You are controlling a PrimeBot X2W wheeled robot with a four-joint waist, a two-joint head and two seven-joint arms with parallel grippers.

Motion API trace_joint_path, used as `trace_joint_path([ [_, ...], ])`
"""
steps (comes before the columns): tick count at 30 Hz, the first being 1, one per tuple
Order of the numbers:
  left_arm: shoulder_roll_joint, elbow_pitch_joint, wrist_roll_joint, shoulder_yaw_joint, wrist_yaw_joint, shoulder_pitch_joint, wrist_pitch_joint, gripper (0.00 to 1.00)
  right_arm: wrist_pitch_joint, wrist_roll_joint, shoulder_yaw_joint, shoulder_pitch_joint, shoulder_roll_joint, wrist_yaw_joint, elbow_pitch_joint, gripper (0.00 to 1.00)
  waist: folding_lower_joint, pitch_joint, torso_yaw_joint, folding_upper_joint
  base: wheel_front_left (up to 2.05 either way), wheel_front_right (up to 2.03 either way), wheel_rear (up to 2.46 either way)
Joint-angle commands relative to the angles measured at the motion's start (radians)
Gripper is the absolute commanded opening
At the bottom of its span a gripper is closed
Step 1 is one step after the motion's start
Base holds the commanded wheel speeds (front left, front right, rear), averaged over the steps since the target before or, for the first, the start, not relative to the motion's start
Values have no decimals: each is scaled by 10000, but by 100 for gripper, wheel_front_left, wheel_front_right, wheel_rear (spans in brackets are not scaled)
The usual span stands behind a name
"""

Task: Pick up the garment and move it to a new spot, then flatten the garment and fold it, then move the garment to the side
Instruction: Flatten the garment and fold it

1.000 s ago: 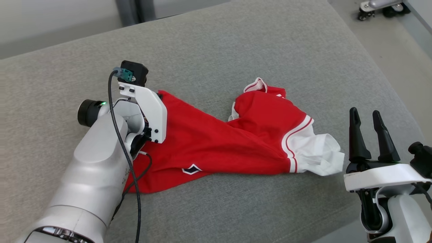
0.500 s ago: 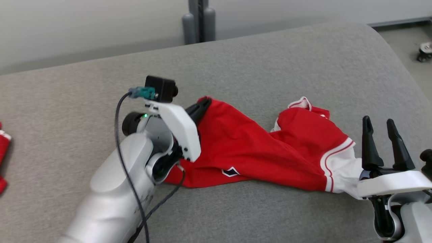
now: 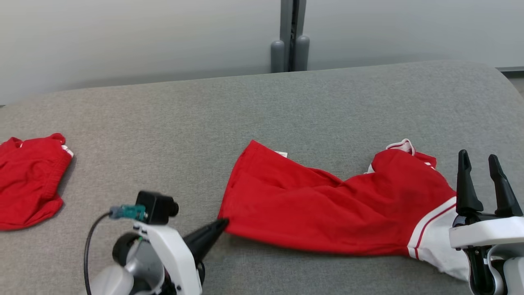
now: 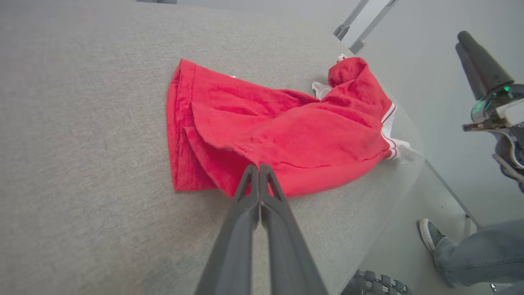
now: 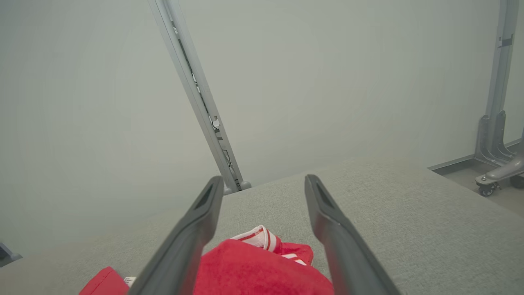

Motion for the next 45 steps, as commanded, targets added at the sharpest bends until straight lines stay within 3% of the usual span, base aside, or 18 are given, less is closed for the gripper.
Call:
trace_joint_path([
  [1,37,-402,-175,-1,168,361,95,0,67,-56,-92,81,-36,21,-81,100,0,-19,122,0,0,0,0],
  [10,524,-1611,-470,8,975,1766,306,0,316,-135,-203,212,-42,21,-330,100,0,42,315,0,0,0,0],
  [15,795,-1608,-364,162,1408,2266,171,0,444,-175,-275,244,-31,21,-424,100,0,134,372,0,0,0,0],
  [20,648,-1128,-407,97,1400,2353,44,1,527,-173,-196,249,38,21,-399,100,0,194,361,0,0,0,0],
  [21,579,-1003,-468,60,1359,2362,75,17,541,-177,-163,234,50,21,-394,100,0,198,345,0,0,0,0],
  [22,537,-888,-534,19,1310,2384,141,39,533,-181,-145,219,56,21,-391,100,0,198,327,0,0,0,0],
  [23,554,-784,-530,-18,1304,2391,183,78,544,-178,-136,207,54,21,-386,100,0,201,308,0,0,0,0],
  [24,575,-680,-498,-24,1300,2378,170,100,549,-174,-130,199,57,21,-378,100,0,205,288,0,0,0,0],
  [31,557,-579,-263,439,1432,2094,-610,100,348,-211,-203,123,16,21,-527,100,0,145,165,0,0,0,0],
  [45,475,-225,1310,1844,2192,1510,-4028,100,-50,-206,639,-207,-181,21,-991,100,0,-218,33,0,0,0,0],
])
